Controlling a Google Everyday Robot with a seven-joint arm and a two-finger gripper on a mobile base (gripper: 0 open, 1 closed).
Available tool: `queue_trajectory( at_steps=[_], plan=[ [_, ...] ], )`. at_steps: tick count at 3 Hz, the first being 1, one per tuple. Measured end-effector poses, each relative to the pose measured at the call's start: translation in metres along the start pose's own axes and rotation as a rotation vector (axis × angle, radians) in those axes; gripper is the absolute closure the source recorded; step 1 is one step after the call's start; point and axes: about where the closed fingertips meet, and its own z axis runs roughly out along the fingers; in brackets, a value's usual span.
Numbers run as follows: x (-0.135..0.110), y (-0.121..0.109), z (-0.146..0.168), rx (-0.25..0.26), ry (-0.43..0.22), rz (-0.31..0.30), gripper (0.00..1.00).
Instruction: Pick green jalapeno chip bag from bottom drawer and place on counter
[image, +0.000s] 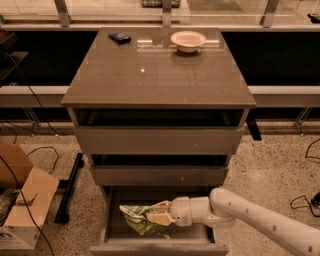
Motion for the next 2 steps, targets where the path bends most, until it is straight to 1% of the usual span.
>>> queue_trajectory(
  at_steps=[1, 2],
  plan=[
    [-0.044, 0.014, -0.051, 0.025, -0.074, -0.100, 1.00],
    [-0.087, 0.015, -0.088, 0.064, -0.094, -0.194, 1.00]
  ],
)
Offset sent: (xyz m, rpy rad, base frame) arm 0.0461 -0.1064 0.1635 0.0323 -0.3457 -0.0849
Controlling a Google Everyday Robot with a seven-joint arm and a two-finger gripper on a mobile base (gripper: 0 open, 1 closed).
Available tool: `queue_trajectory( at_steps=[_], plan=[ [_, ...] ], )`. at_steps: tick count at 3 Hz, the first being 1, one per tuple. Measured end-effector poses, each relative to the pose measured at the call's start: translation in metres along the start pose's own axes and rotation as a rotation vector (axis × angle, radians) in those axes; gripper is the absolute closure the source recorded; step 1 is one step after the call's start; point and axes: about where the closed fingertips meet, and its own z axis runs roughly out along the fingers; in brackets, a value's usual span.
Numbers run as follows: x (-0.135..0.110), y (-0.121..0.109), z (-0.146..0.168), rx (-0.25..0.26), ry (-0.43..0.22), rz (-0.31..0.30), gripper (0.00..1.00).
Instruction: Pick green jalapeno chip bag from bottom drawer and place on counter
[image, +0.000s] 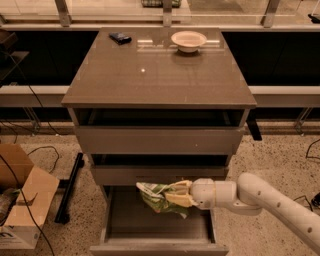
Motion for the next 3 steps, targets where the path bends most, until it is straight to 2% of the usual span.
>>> queue_trajectory(
  at_steps=[1, 2, 3],
  plan=[
    [-0.057, -0.013, -0.022, 0.037, 0.034, -0.117, 1.00],
    [-0.125, -0.022, -0.045, 0.094, 0.073, -0.242, 1.00],
    [-0.203, -0.025, -0.066, 0.164, 0.112, -0.375, 1.00]
  ],
)
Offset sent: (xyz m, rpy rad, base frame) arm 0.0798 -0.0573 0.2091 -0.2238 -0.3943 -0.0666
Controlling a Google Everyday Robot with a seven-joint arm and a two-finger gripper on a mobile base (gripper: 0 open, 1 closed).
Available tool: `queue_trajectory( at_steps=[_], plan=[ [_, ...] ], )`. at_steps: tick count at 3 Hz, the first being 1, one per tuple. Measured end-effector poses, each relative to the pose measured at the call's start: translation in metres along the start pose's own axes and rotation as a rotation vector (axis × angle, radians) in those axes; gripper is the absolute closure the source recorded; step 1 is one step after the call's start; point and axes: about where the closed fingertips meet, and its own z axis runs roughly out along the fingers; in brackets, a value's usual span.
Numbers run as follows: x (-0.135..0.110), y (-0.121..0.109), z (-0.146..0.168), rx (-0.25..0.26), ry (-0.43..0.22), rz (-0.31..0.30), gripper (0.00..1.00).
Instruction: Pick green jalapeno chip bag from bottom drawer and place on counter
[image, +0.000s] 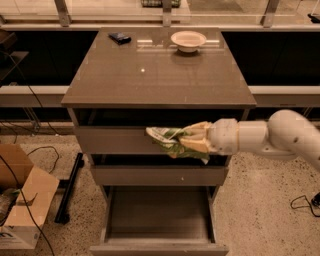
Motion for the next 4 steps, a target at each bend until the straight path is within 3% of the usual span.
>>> queue_trajectory(
  at_steps=[1, 3, 4],
  plan=[
    [-0.088, -0.041, -0.021, 0.080, 0.043, -0.135, 1.00],
    [-0.104, -0.053, -0.026, 0.117, 0.073, -0.184, 1.00],
    [-0.144, -0.078, -0.034, 0.157, 0.116, -0.313, 1.00]
  ],
)
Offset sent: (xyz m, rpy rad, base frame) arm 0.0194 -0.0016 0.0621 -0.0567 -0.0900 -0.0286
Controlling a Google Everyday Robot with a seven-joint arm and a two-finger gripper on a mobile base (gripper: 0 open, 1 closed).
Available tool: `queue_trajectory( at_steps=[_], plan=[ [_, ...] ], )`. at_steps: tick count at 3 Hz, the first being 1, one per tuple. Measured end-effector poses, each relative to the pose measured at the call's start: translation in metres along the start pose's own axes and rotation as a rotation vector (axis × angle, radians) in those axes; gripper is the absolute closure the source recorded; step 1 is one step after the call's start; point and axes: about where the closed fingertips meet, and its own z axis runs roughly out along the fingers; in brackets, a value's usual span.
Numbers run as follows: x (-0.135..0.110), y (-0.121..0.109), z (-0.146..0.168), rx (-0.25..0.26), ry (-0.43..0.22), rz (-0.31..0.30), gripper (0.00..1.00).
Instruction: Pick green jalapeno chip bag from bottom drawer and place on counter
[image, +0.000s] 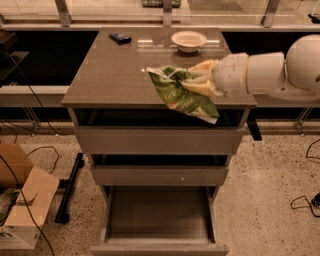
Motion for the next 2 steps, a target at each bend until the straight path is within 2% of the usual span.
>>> queue_trajectory(
  at_steps=[1, 2],
  plan=[
    [-0.033, -0.046, -0.005, 0.044, 0.054, -0.133, 1.00],
    [-0.045, -0.081, 0.002, 0.061, 0.088, -0.204, 1.00]
  ],
)
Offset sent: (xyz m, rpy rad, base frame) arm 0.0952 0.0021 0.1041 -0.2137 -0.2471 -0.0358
